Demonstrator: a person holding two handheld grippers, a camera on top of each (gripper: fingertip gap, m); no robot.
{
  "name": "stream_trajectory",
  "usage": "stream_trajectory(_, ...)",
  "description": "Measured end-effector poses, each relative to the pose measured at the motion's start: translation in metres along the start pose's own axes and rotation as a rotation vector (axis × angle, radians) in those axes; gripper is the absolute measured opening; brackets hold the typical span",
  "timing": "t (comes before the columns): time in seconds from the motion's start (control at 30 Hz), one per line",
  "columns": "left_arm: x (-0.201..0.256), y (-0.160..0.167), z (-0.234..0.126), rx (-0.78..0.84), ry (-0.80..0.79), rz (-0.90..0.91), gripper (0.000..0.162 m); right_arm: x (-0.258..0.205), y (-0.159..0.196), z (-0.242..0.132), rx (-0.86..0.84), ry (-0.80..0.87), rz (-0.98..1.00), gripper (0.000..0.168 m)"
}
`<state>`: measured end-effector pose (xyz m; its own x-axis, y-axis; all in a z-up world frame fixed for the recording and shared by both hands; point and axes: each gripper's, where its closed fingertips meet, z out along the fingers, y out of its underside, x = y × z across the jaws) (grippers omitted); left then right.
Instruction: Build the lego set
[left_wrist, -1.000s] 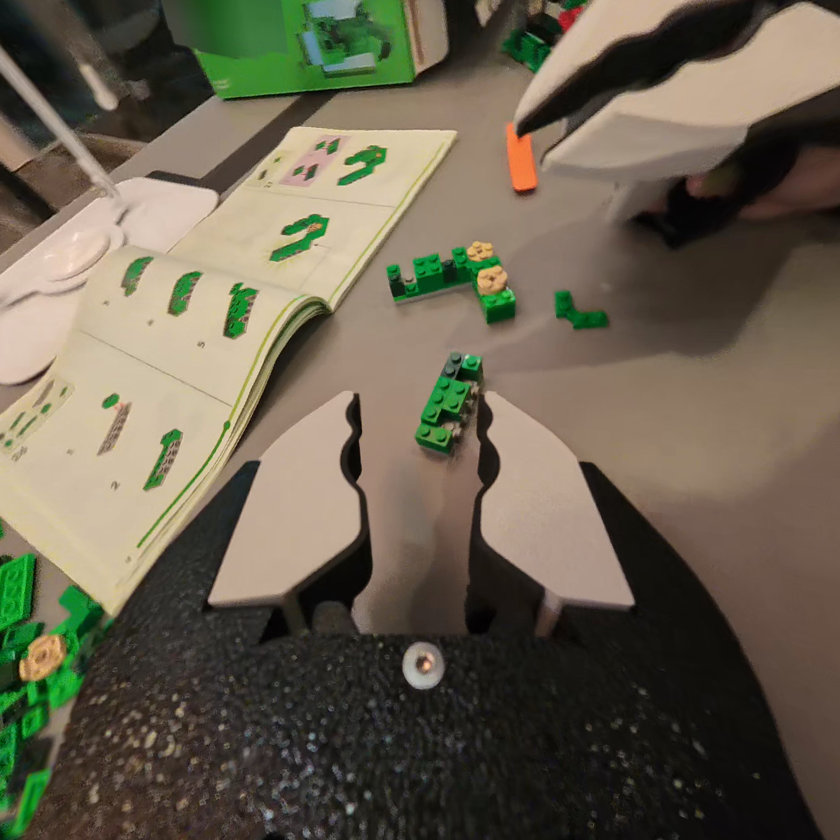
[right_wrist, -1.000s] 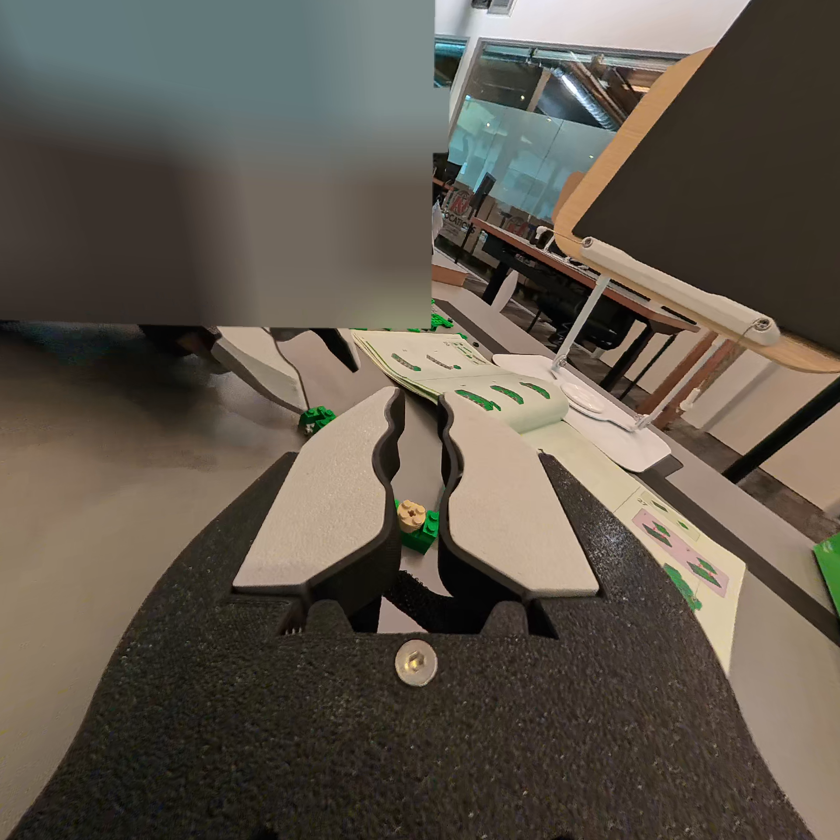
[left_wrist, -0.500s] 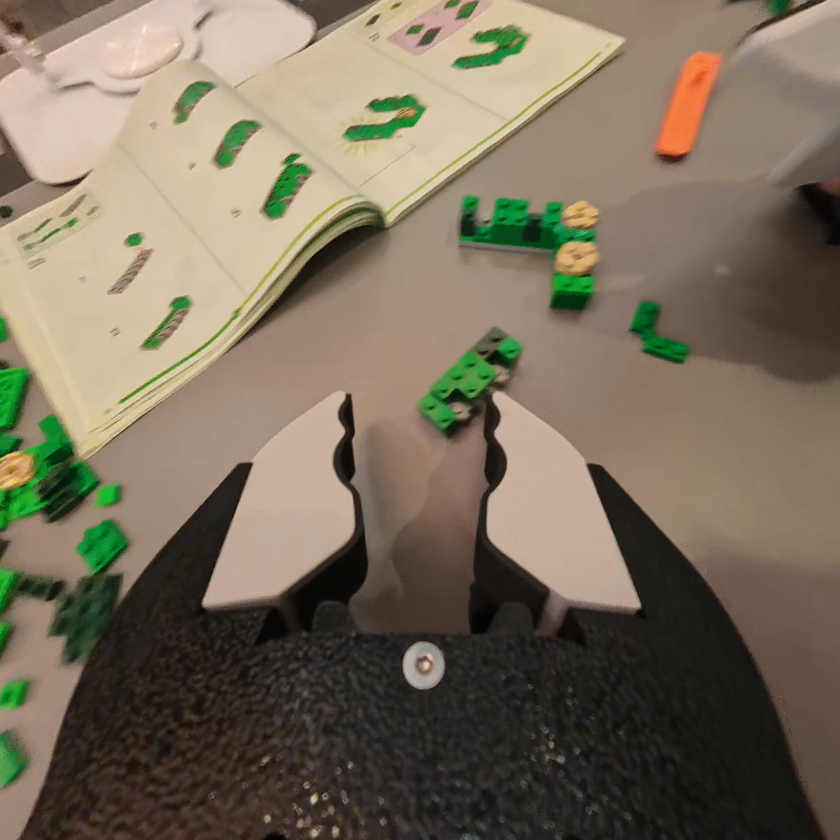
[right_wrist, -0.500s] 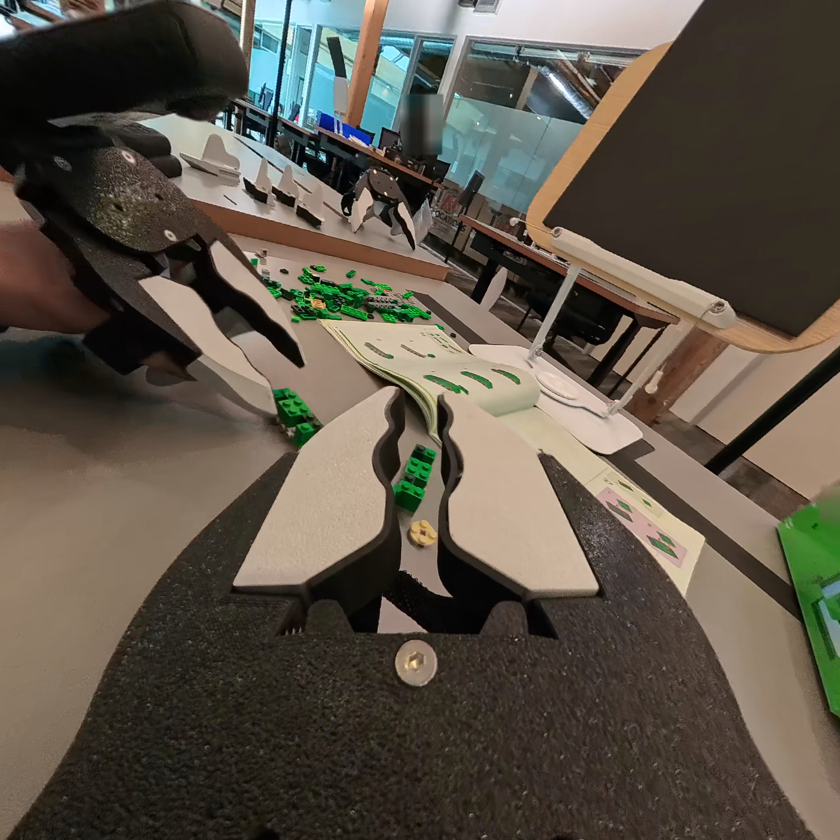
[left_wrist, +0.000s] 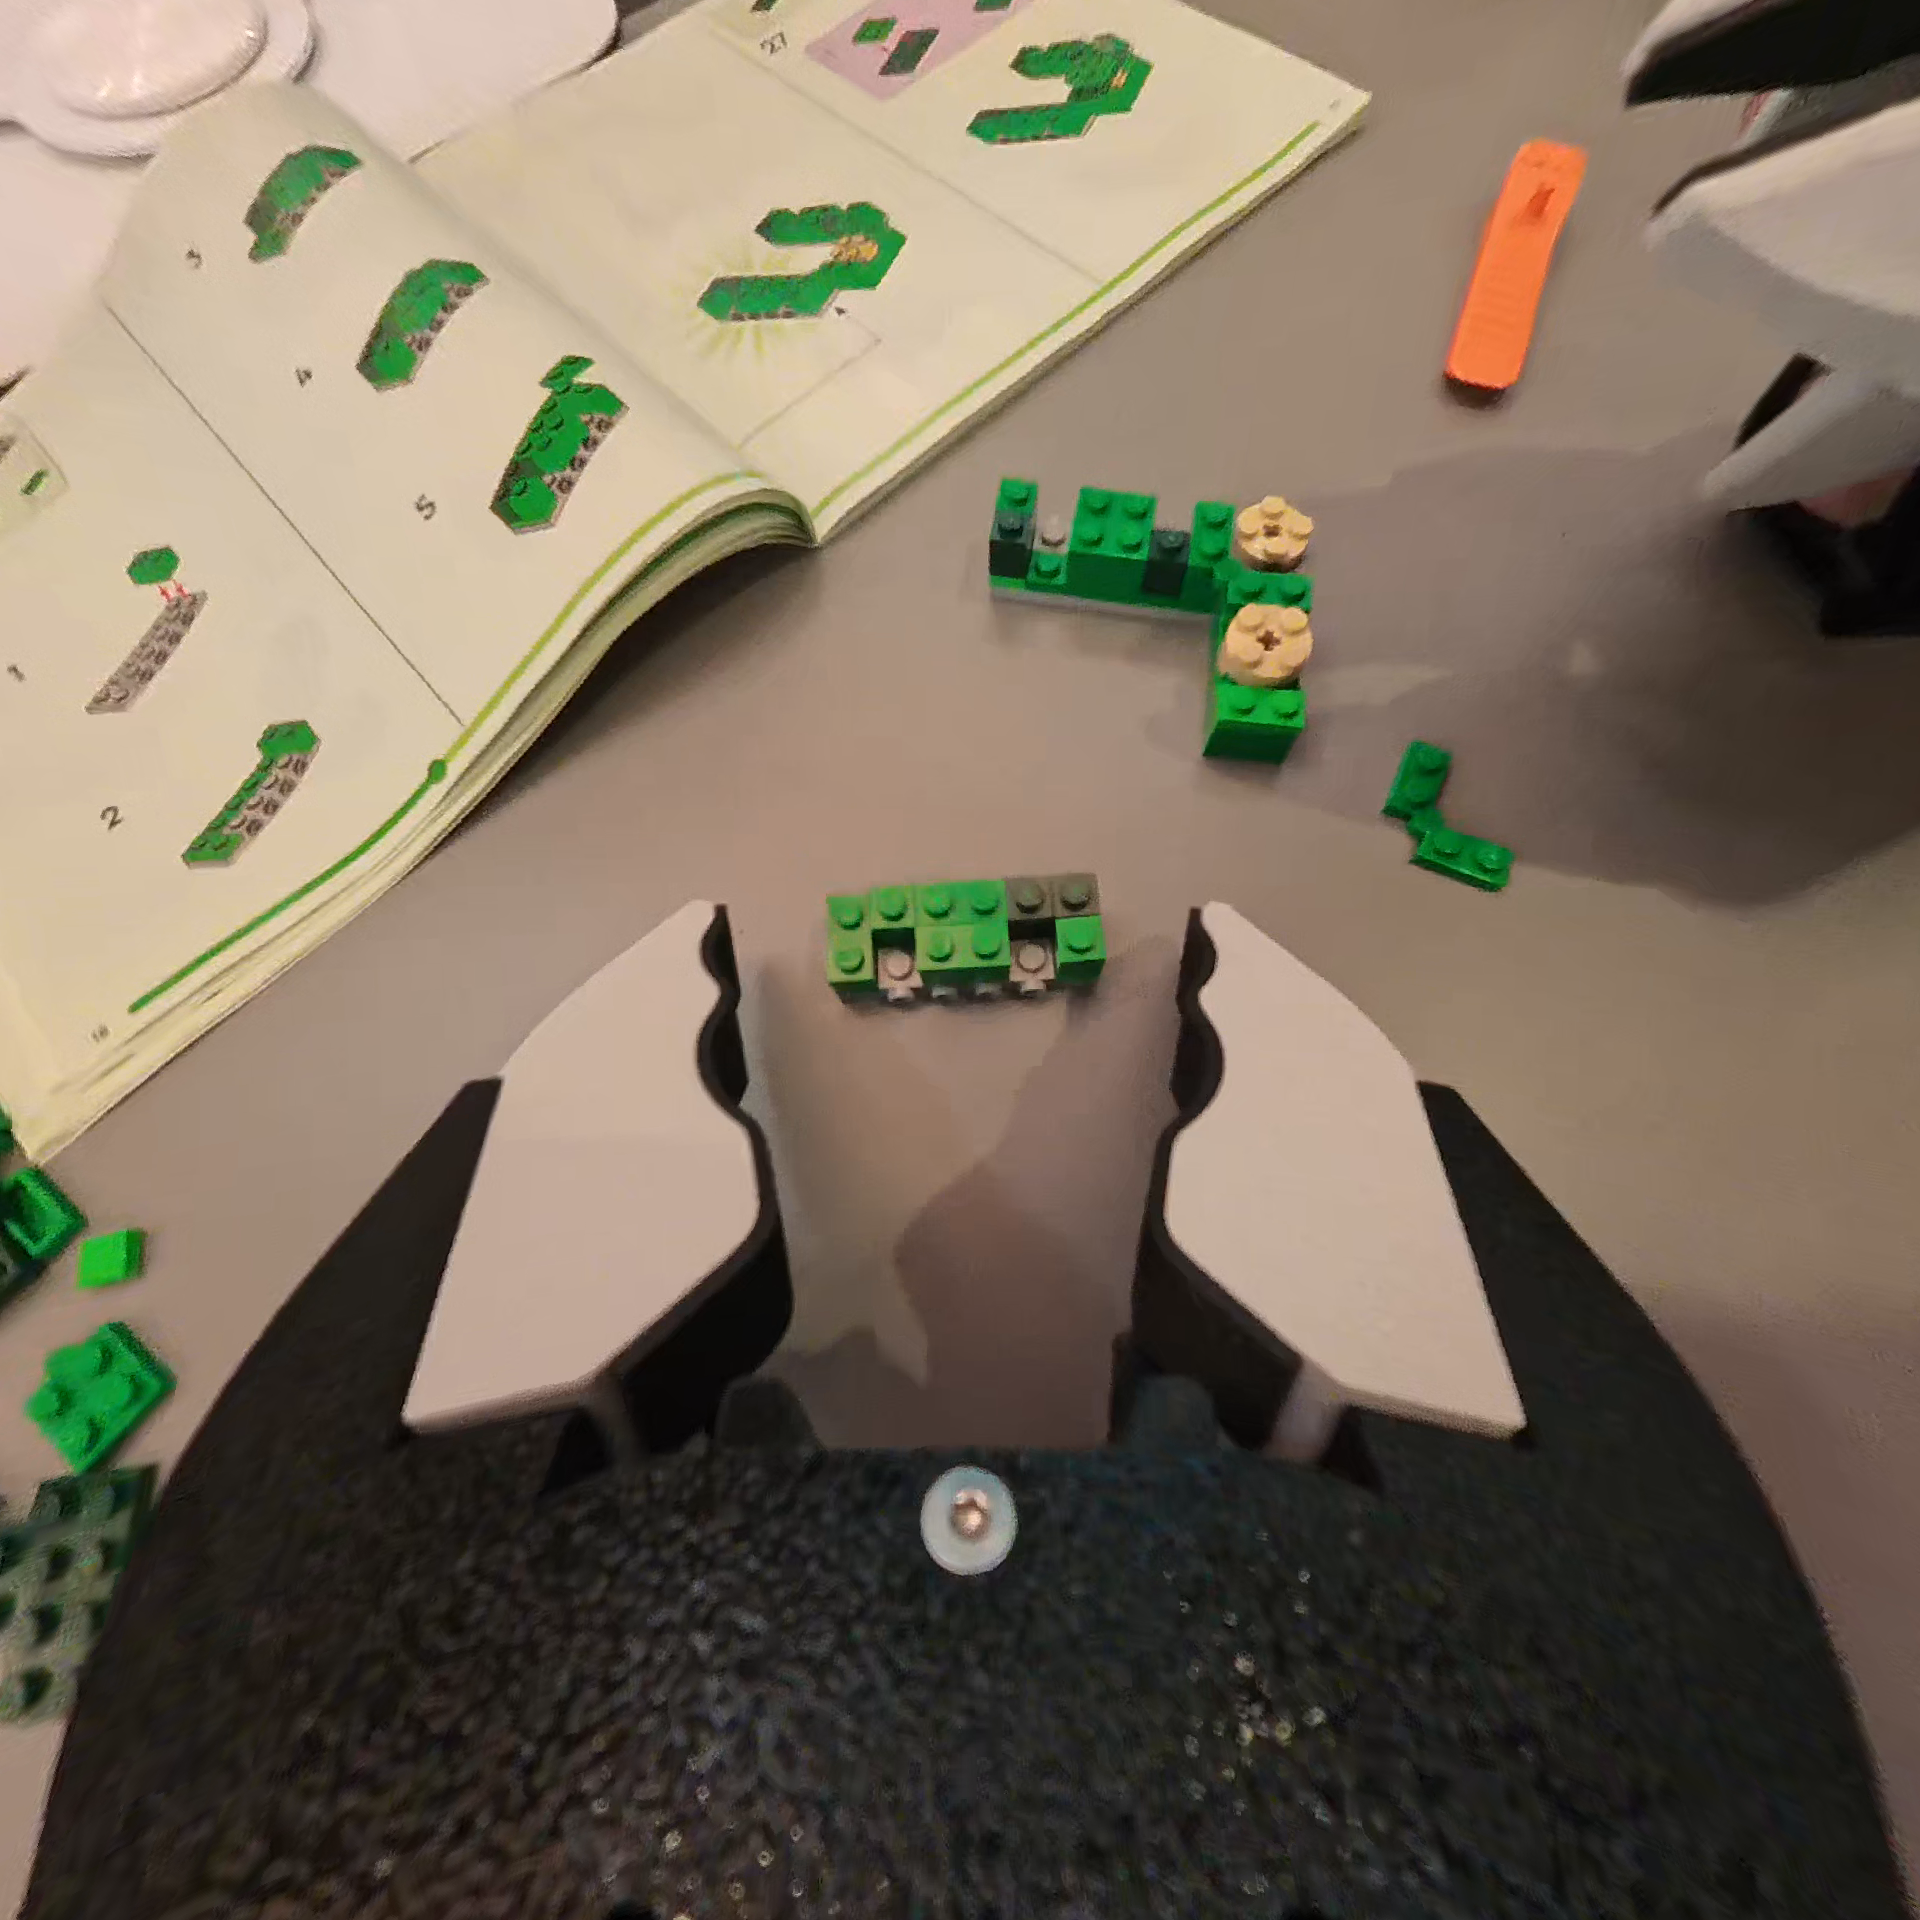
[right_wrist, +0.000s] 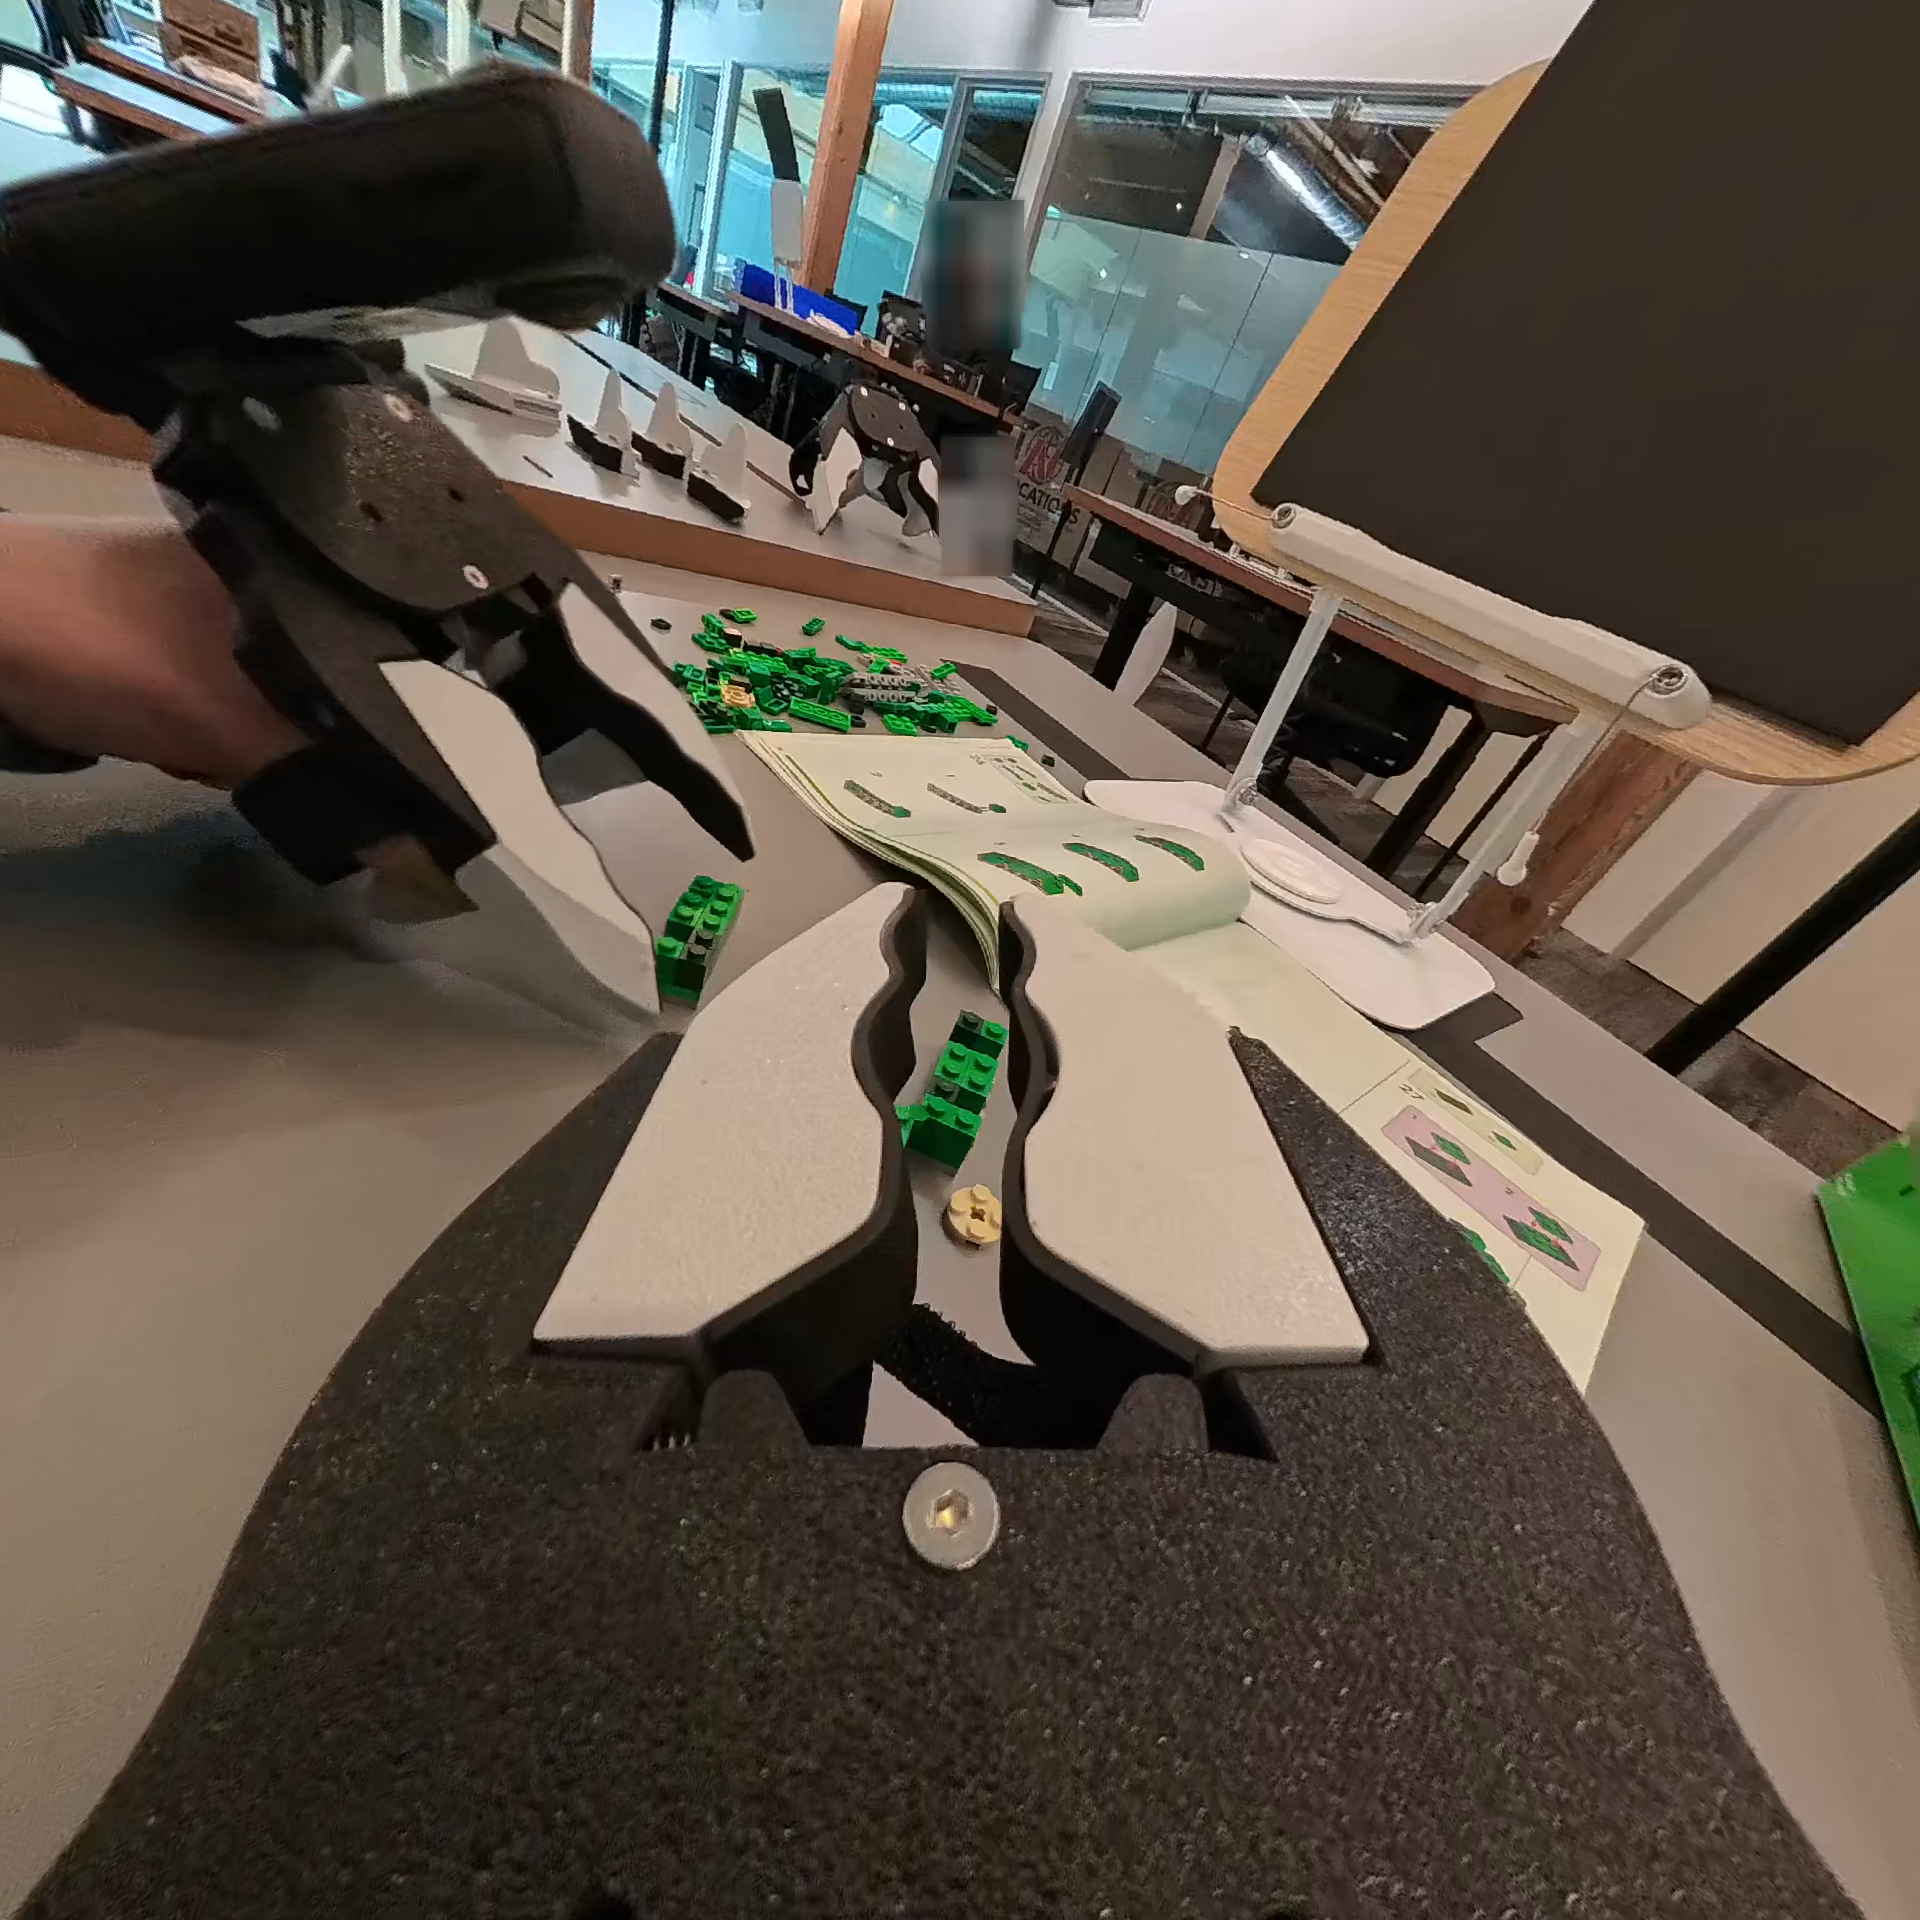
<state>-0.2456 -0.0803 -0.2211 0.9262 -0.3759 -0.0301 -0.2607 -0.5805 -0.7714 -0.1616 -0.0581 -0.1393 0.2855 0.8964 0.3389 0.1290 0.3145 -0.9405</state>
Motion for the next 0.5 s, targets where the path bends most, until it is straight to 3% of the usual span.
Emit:
stream_trajectory(0.2,0.0028,0.0068,0.0054,-0.047,0.083,0.047,0.067,-0.0019,0.0009,0.0009,-0.006,-0.008,-0.009,0.012)
stream_trajectory(0.3,0.0066,0.0061,0.0054,-0.037,0.123,0.068,0.053,-0.0034,0.0012,0.0013,-0.009,-0.012,-0.019,0.012)
stream_trajectory(0.5,0.0067,0.0063,0.0027,-0.010,0.200,0.168,0.052,-0.0087,0.0004,0.0018,-0.003,-0.040,-0.038,0.013)
